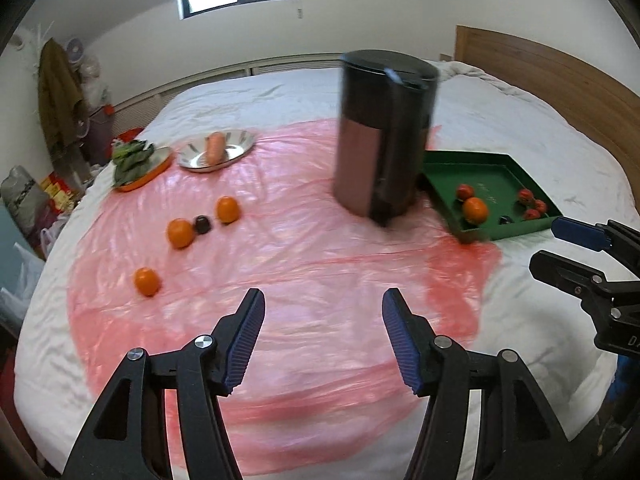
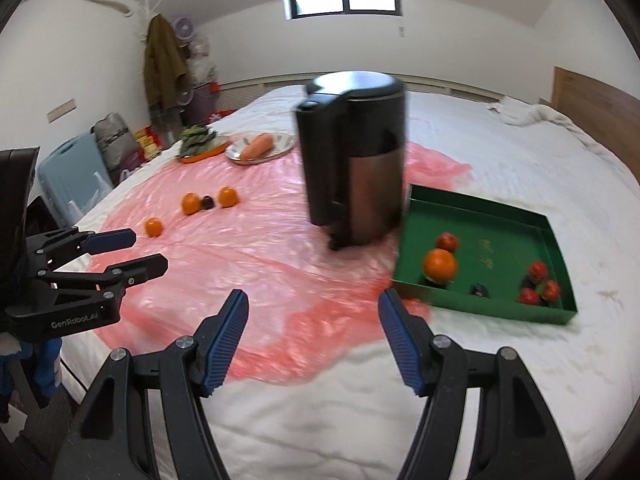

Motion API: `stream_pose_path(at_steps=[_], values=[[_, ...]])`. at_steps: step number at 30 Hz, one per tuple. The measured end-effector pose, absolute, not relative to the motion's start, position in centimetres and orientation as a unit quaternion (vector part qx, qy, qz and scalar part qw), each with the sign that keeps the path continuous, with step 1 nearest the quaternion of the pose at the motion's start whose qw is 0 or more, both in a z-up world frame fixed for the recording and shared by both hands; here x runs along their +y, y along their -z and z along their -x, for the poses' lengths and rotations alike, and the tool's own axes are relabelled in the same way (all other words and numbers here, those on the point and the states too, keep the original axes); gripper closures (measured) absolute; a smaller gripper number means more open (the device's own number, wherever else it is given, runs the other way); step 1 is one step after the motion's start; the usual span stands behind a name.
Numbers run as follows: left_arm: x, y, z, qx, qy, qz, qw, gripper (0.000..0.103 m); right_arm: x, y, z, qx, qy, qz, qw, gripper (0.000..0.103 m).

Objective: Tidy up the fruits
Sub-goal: 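Move both open tools back over the oranges and plum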

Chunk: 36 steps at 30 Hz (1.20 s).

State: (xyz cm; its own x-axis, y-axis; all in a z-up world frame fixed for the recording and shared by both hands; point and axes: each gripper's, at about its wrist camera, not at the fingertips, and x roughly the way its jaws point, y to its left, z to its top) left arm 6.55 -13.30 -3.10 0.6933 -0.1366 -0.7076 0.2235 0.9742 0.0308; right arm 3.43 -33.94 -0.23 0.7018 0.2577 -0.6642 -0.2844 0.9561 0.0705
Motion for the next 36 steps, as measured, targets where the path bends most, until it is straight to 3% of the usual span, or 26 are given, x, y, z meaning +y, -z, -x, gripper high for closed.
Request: stream_pose_path(at_steps=[20, 29, 36], values=[[2.2, 6.0, -11.5, 0.389, -0.008, 0.015, 0.921, 0.043, -19.7, 2.9, -12.0, 0.383, -0.265, 0.112, 0.878, 0.000], [5.2, 8.7, -15.0, 0.406, -0.013, 0.019, 0.913, 0.044, -14.4, 5.1, -16.8, 0.397, -0.328, 0.136, 0.847, 0.000], [6.2, 10.5, -16.7, 0.419, -0.011, 0.021, 0.908, 0.044, -10.5, 7.0, -20.8, 0.401, -0.352, 0.187, 0.825, 0.008]])
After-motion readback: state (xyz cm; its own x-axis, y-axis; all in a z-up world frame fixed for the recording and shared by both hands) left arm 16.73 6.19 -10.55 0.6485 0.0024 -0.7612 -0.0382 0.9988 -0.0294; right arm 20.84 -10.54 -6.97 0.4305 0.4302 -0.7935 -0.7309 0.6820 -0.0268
